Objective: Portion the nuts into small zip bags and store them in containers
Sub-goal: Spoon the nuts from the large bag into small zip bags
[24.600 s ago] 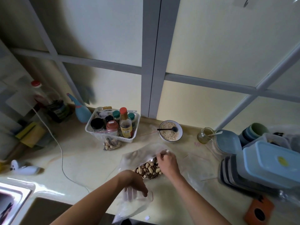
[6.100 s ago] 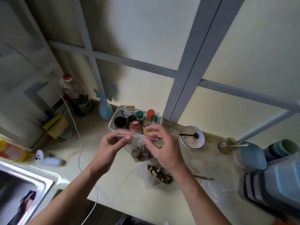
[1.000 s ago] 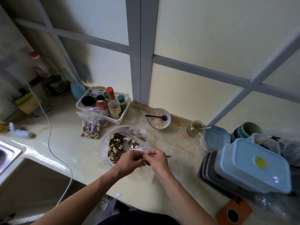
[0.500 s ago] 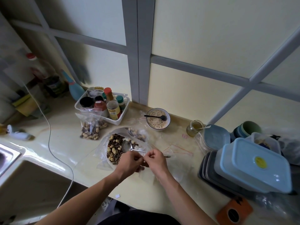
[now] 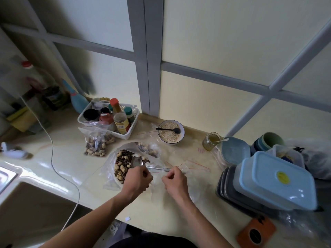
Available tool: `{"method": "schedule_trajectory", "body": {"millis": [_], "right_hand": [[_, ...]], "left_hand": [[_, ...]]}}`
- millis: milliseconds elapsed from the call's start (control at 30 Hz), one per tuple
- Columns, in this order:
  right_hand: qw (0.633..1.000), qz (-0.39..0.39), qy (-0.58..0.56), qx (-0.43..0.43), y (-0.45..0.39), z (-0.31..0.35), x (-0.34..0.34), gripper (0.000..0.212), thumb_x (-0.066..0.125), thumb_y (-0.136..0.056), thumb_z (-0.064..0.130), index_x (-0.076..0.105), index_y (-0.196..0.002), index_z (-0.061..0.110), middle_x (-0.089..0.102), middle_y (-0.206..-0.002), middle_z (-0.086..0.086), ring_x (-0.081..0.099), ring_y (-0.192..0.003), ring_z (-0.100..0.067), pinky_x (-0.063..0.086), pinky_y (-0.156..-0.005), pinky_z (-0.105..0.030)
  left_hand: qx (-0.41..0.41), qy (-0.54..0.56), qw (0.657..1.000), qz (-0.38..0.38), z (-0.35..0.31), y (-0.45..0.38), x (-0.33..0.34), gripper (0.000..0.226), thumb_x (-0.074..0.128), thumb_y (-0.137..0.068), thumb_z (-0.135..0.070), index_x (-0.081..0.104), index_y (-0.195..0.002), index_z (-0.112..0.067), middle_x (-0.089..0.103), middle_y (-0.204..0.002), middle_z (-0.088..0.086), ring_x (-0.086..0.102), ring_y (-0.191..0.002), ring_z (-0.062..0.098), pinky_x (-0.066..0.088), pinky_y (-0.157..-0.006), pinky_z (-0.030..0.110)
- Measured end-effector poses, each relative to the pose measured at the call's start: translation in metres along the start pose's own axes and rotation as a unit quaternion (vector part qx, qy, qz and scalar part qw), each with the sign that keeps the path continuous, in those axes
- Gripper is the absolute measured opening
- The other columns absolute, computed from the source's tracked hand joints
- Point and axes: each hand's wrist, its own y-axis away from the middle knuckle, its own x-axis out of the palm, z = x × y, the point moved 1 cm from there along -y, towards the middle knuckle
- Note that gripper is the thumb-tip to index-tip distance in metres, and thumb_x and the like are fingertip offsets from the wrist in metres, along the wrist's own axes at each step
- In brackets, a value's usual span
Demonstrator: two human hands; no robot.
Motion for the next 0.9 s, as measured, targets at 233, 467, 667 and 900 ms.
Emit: {"method": "schedule_trajectory", "body": {"millis": [233,467,667,900], "right_hand": [[0.995,0.067,0.011,-0.066,0.0,0.008,0.005,0.01,0.064,-0.081,0.016,0.056,-0.083,0.022,0.059,-0.072,0.006,0.067,-0.071,-0.022,0.059,-0.074,-0.047],[0.972,-0.018,0.18,-0.151,-0.002,0.012,-0.005,0.019,0.06,-0.078,0.001,0.052,-0.083,0.018,0.059,-0.088,0.0,0.055,-0.078,-0.021,0.044,-0.068,-0.033],[0.941,0.002,0.258,-0.218,-0.004,0.027,-0.006,0.02,0.055,-0.085,0.003,0.054,-0.102,0.014,0.057,-0.107,-0.005,0.058,-0.098,-0.027,0.041,-0.073,-0.031],[0.901,0.029,0.158,-0.404,0.017,0.053,0.002,0.019,0.047,-0.082,0.011,0.059,-0.095,0.016,0.059,-0.097,0.0,0.054,-0.092,-0.018,0.046,-0.081,-0.026]], "left_hand": [[0.005,-0.035,0.996,0.076,-0.011,0.002,0.008,0.021,0.074,-0.079,-0.023,0.059,-0.083,-0.008,0.07,-0.062,0.006,0.067,-0.047,0.017,0.058,-0.049,0.034],[-0.022,-0.047,0.998,-0.047,0.001,-0.004,-0.004,0.009,0.058,-0.069,-0.01,0.056,-0.075,-0.016,0.066,-0.069,0.005,0.065,-0.05,0.023,0.057,-0.05,0.042],[0.007,-0.017,0.999,-0.05,-0.012,-0.005,-0.003,0.017,0.056,-0.069,0.006,0.055,-0.074,-0.009,0.053,-0.087,0.009,0.061,-0.061,0.027,0.052,-0.035,0.033],[0.007,-0.019,0.998,-0.054,-0.022,-0.002,-0.002,0.026,0.063,-0.081,-0.004,0.045,-0.064,-0.014,0.052,-0.062,-0.003,0.051,-0.053,0.016,0.039,-0.043,0.012]]}}
